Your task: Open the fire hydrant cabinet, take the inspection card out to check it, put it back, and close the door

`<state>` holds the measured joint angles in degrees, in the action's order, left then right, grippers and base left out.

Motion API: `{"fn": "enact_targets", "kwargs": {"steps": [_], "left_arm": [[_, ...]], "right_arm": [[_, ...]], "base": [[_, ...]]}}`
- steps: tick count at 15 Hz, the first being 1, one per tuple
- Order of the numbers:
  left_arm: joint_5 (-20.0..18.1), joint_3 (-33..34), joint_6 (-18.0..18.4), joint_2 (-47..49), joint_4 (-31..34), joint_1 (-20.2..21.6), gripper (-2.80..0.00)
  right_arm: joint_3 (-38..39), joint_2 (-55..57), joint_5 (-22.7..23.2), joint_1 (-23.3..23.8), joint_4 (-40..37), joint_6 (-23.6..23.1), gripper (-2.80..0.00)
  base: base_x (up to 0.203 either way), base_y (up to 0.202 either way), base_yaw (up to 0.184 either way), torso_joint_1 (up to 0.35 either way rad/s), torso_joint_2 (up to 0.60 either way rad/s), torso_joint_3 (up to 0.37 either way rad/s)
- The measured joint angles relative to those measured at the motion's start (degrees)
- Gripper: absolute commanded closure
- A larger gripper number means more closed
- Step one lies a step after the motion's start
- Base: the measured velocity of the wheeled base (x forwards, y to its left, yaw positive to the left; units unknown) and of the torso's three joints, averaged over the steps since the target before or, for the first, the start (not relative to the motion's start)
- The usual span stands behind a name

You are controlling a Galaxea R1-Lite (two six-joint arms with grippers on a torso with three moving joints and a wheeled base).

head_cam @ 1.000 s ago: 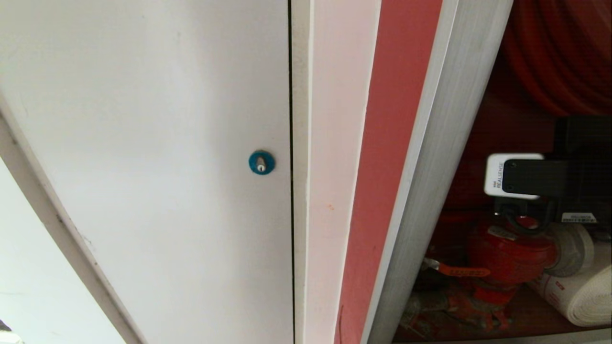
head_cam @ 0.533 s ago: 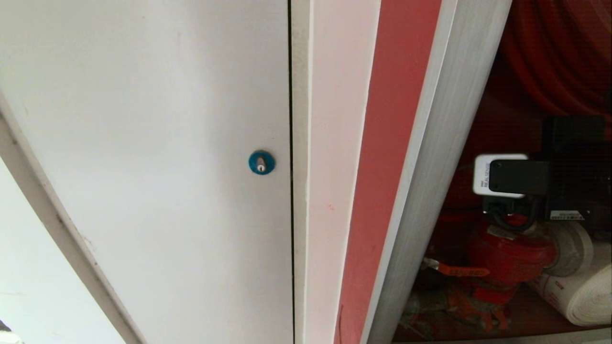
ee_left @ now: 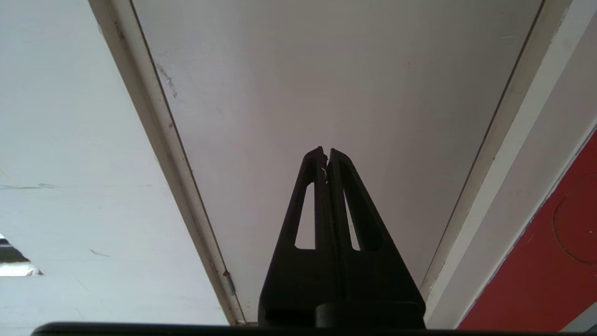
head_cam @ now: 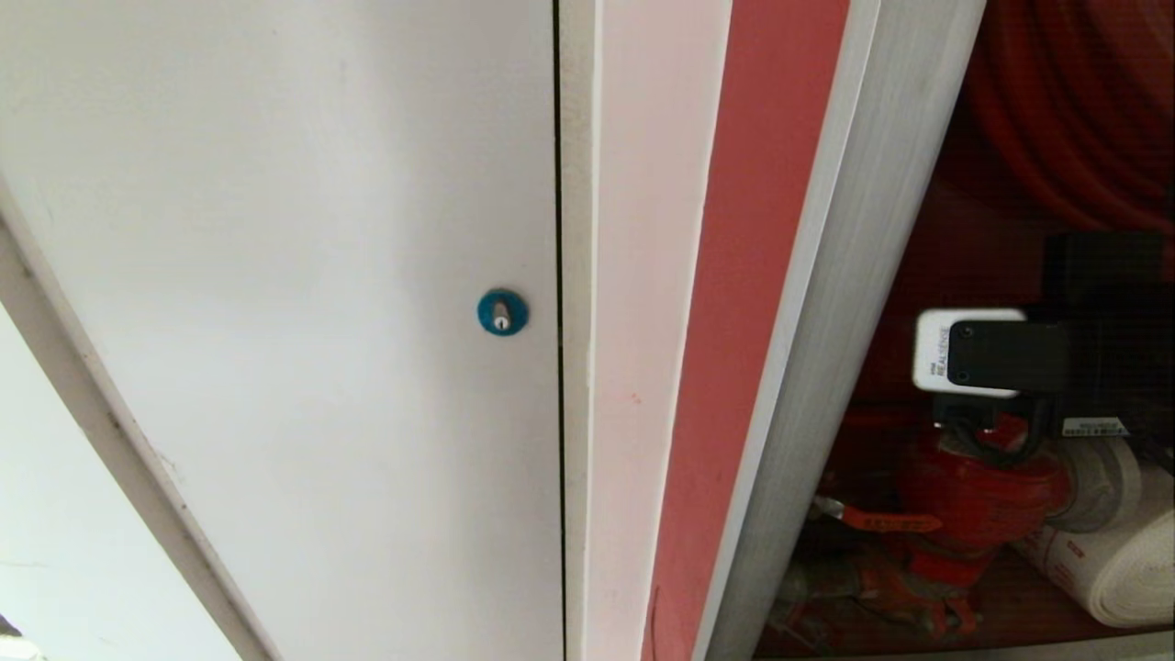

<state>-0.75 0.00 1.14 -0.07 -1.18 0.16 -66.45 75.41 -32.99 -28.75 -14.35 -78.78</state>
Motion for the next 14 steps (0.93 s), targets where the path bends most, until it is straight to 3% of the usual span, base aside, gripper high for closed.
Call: {"fn": "enact_targets", "kwargs": {"steps": [14], "left_arm": [[0.0,0.0,0.0,0.0,0.0,0.0,0.00]], "right_arm": [[1.7,0.6,0.0,-2.6,2.9,0.3,0.00]], "base": [[0.000,0.000,0.000,0.000,0.00,0.000]]}}
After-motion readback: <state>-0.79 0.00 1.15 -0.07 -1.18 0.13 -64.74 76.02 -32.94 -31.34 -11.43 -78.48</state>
